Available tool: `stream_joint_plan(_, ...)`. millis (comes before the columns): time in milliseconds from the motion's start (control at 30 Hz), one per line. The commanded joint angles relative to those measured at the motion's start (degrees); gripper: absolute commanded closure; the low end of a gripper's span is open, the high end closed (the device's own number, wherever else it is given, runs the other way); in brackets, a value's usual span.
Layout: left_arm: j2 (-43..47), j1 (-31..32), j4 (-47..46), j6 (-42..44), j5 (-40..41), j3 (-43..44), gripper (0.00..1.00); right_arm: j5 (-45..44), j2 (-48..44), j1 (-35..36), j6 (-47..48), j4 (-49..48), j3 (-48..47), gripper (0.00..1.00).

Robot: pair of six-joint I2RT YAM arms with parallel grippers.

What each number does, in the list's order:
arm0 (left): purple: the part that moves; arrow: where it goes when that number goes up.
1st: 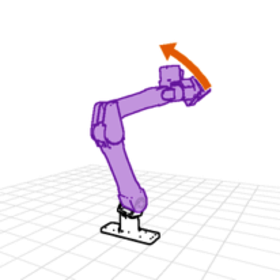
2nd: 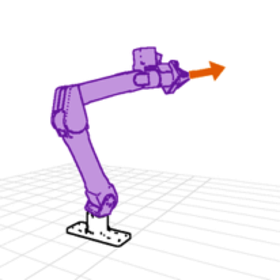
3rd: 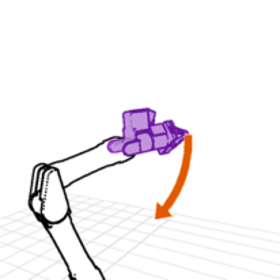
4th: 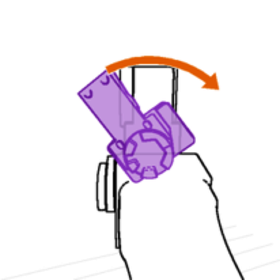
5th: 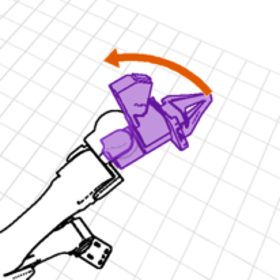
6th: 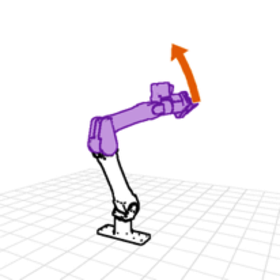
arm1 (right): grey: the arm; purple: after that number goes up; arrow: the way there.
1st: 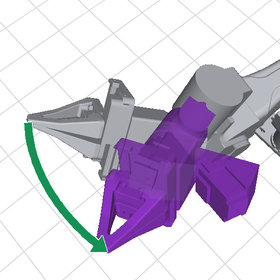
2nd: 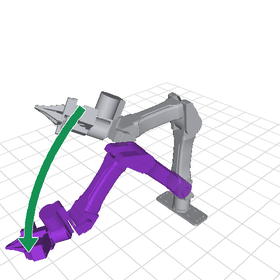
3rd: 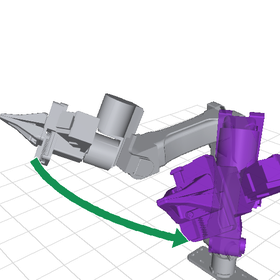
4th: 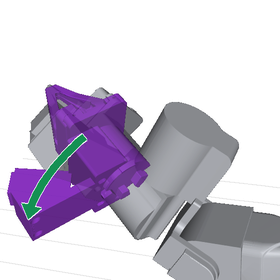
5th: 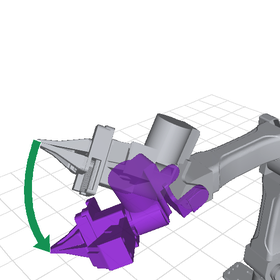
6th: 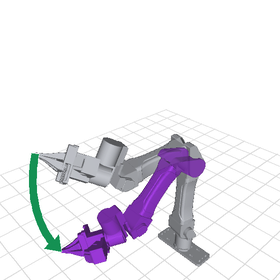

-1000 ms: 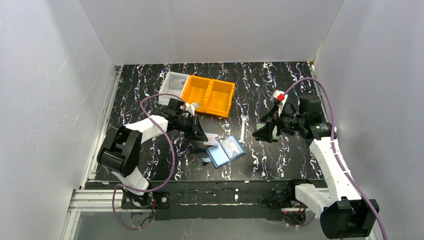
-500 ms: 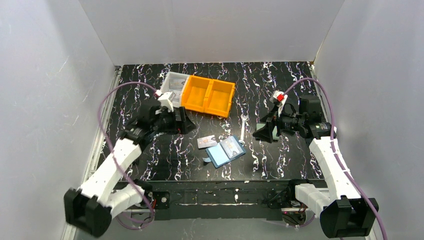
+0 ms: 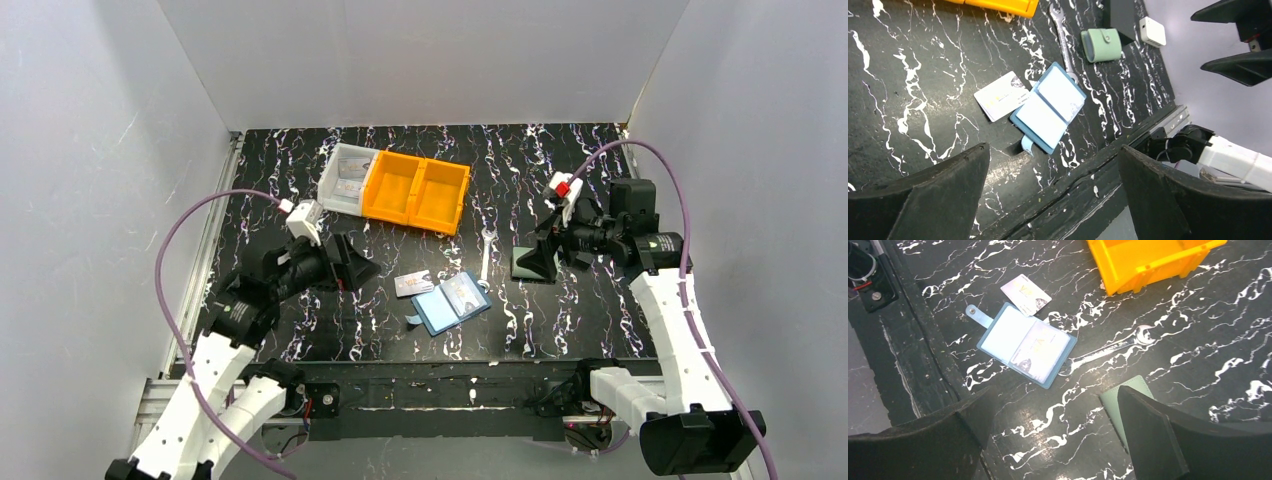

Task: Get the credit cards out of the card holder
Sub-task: Place the credit card at the center of the board, then reset both arms

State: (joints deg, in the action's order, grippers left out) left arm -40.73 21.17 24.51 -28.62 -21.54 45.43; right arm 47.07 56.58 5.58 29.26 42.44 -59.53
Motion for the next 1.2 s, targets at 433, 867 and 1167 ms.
stream_joint_plan(433,6.3,-0.3,15.5,3.5,11.1,17.7,0.02,-19.4,1.4,-4.1,-15.8,3.6,-21.0,0.02)
stream_joint_plan(867,4.3,-0.3,17.6,5.1,11.4,22.8,0.02,-26.7,-0.6,-4.4,-25.3,-0.5,-21.9,0.01)
stream_joint_plan(1167,5.3,-0.3,18.3,5.4,12.4,22.0,0.02,-28.7,-0.9,-4.4,-26.7,-1.6,-21.5,0.02)
